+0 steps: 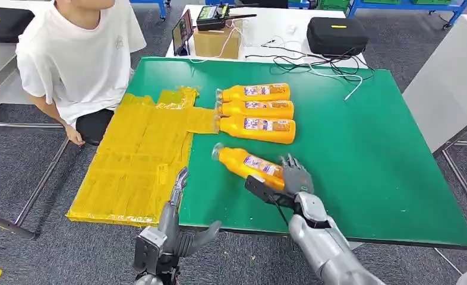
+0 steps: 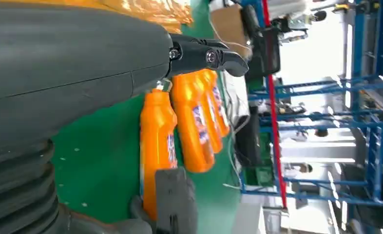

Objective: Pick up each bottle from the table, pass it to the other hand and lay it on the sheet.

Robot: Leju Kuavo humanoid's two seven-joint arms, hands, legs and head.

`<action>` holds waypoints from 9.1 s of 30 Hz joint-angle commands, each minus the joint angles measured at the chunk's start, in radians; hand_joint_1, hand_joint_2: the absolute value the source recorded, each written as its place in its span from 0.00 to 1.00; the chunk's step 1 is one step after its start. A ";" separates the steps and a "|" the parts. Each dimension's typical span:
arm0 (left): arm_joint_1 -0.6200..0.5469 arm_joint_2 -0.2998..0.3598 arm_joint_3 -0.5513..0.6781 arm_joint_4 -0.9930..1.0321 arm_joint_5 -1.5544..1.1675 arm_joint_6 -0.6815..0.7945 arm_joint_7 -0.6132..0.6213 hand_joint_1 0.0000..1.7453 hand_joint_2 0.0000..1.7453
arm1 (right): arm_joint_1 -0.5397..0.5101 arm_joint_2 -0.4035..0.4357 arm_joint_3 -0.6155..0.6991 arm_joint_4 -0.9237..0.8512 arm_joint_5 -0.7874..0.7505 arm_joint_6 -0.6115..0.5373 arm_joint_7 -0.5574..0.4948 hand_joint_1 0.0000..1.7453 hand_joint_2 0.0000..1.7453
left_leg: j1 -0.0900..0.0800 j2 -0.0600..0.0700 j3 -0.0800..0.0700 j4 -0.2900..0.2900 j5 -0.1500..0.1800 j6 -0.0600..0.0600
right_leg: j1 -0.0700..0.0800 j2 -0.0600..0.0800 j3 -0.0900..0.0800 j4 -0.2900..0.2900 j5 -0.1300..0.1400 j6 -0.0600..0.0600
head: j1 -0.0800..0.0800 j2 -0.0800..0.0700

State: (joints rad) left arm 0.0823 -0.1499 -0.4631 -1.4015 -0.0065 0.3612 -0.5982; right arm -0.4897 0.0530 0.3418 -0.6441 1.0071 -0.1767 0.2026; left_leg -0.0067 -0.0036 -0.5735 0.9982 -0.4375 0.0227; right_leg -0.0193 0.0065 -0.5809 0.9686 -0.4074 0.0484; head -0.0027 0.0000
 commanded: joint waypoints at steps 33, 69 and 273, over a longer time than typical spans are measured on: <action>0.099 0.053 -0.018 -0.118 0.536 0.016 0.070 0.00 1.00 | 0.390 0.101 -0.078 -0.491 -0.617 -0.462 -0.678 1.00 1.00 | 0.006 0.000 -0.002 0.000 -0.005 -0.004 | 0.006 0.001 0.011 0.001 -0.006 -0.005 | 0.000 0.000; -0.073 0.010 -0.065 -0.047 0.622 -0.457 0.064 0.00 1.00 | 0.305 0.073 0.465 -0.372 -0.630 -0.174 -0.899 1.00 1.00 | 0.007 -0.003 -0.010 0.001 -0.003 -0.003 | 0.007 -0.003 0.004 0.001 -0.005 -0.005 | 0.000 0.000; -0.033 0.069 -0.088 0.015 0.453 -0.410 0.138 0.00 1.00 | 0.413 0.070 0.020 -0.693 -0.729 -0.271 -0.756 1.00 1.00 | 0.006 -0.002 -0.011 0.000 0.000 -0.005 | 0.006 -0.003 0.003 0.002 -0.003 -0.005 | 0.000 0.000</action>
State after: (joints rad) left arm 0.0971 -0.1190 -0.4773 -1.4717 0.4197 0.0014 -0.4635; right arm -0.0623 0.0912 0.2396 -1.3870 0.2419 -0.4760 -0.5398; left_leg -0.0013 -0.0077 -0.5868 0.9988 -0.4375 0.0194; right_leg -0.0141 0.0015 -0.5798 0.9713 -0.4102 0.0453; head -0.0027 0.0004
